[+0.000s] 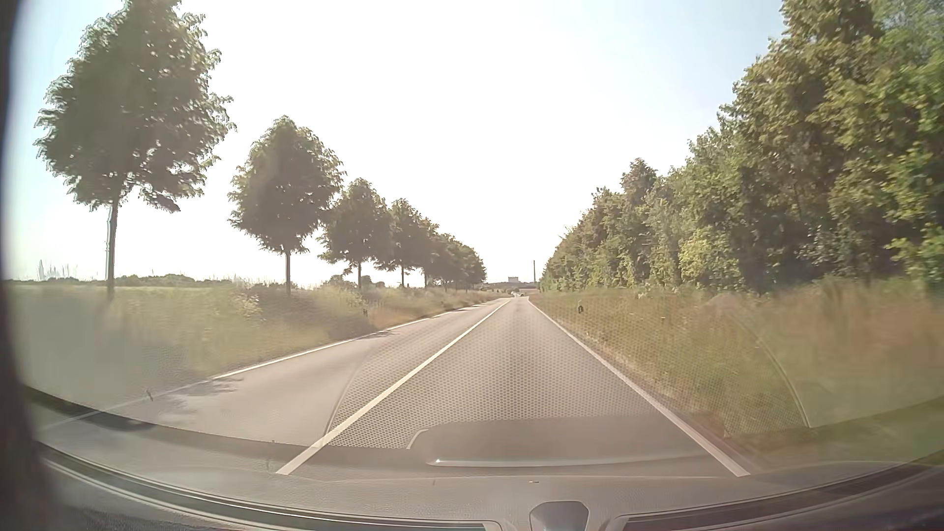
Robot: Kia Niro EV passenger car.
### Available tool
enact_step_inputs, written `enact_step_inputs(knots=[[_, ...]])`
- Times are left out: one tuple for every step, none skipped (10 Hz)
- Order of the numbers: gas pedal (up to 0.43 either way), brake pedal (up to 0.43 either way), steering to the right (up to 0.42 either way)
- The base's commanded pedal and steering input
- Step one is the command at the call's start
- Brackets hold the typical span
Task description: Follow the waypoints while adhering to traffic rules and regulations
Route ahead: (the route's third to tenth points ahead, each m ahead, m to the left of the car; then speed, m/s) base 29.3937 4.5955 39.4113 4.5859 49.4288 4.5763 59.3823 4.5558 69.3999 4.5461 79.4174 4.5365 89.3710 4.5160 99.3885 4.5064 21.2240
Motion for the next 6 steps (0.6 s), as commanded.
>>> enact_step_inputs(knots=[[0.228, 0.006, 0.003], [0.228, 0.006, 0.003], [0.228, 0.006, 0.004], [0.228, 0.006, 0.004], [0.228, 0.006, 0.005], [0.228, 0.006, 0.005]])
